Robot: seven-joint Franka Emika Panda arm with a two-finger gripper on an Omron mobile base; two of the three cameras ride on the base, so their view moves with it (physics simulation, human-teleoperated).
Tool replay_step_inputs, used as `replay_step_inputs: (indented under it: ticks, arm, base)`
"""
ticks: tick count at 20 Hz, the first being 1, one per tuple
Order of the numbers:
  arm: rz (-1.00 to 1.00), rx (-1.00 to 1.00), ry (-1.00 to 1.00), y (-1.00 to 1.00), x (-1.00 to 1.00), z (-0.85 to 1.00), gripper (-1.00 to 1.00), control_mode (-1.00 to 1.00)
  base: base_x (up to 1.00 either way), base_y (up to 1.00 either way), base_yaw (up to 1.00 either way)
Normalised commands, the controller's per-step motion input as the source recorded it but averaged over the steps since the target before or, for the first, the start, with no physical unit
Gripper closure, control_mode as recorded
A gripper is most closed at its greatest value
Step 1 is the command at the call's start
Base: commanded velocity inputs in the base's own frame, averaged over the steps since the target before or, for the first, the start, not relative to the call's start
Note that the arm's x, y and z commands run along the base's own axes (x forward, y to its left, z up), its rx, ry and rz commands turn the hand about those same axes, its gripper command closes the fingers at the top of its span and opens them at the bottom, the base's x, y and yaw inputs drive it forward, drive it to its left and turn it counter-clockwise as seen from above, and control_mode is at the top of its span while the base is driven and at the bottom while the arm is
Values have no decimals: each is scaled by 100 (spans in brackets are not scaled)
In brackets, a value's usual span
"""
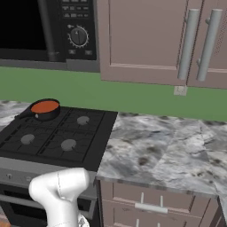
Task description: Wait until the marinara sauce is simmered to a deep red color and then turn off the stove.
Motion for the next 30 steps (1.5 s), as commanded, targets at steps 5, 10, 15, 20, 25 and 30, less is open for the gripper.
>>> replay_step_inputs:
  ticks: [5, 10, 15, 20, 25, 30]
  arm:
    - [16, -17, 0, 11, -3, -26, -100, -100]
    - [13, -16, 0, 13, -7, -23, -100, -100]
    - [9, -12, -5, 3, -13, -12, -100, -100]
    - [6, -17, 0, 30, -1, -5, -100, -100]
    - [8, -16, 0, 33, 2, -11, -100, -100]
    - [10, -10, 0, 24, 13, -11, -100, -100]
  base:
    - [0, 0, 0]
    - [0, 0, 0]
    - [0, 0, 0]
    - [0, 0, 0]
    - [0, 0, 0]
    - [0, 0, 0]
